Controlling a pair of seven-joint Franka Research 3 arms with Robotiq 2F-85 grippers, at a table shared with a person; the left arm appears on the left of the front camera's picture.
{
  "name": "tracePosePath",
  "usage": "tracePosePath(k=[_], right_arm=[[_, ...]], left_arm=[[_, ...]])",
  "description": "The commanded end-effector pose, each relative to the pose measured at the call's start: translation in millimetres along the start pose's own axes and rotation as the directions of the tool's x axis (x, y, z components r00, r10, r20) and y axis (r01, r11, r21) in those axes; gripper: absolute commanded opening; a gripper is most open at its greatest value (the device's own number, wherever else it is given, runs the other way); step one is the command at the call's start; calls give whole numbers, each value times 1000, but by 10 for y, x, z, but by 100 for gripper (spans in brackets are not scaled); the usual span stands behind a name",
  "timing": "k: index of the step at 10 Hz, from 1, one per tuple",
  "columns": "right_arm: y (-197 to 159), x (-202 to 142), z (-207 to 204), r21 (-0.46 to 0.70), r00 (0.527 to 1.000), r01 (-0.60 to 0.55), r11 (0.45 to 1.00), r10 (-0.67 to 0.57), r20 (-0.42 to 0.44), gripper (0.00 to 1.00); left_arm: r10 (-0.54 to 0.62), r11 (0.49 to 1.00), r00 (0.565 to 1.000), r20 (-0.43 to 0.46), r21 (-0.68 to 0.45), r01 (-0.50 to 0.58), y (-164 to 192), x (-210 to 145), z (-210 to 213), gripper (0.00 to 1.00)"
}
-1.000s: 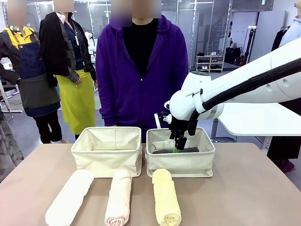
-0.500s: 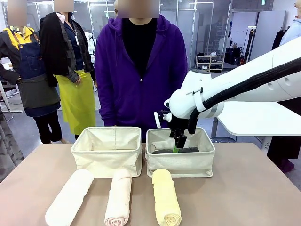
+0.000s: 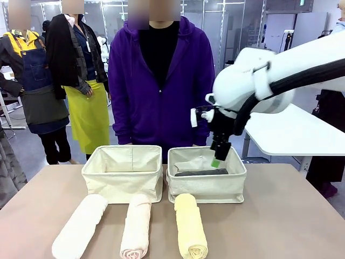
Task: Divide the towels into two baskets.
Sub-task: Pick up one hotel-folded towel from the bottom of the table and place it in the Fabric basket indicated by the person.
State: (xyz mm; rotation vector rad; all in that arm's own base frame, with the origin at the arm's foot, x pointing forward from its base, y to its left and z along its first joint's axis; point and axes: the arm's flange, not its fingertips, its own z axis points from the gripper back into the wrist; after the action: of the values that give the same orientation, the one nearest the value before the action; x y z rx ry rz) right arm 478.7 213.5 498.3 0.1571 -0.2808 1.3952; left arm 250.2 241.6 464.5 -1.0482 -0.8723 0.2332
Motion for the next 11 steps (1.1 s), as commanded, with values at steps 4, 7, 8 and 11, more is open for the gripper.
tracePosePath(k=[4, 7, 8, 11], right_arm=[[413, -1677, 621, 392, 837, 295, 871, -434, 334, 100], [548, -2909, 875, 553, 613, 443, 705, -689, 387, 100], [645, -3340, 877, 597, 513, 475, 646, -755, 409, 100], [1142, -4276, 628, 721, 241, 493, 488, -872, 426, 100]], left_arm=[[-3, 1000, 1000, 6, -16, 3, -10, 4, 20, 100], [-3, 1000, 1000, 6, -16, 3, -10, 4, 20, 100], [-3, 1000, 1000, 6, -16, 3, -10, 4, 20, 100], [-3, 1000, 1000, 6, -16, 3, -10, 4, 20, 100]])
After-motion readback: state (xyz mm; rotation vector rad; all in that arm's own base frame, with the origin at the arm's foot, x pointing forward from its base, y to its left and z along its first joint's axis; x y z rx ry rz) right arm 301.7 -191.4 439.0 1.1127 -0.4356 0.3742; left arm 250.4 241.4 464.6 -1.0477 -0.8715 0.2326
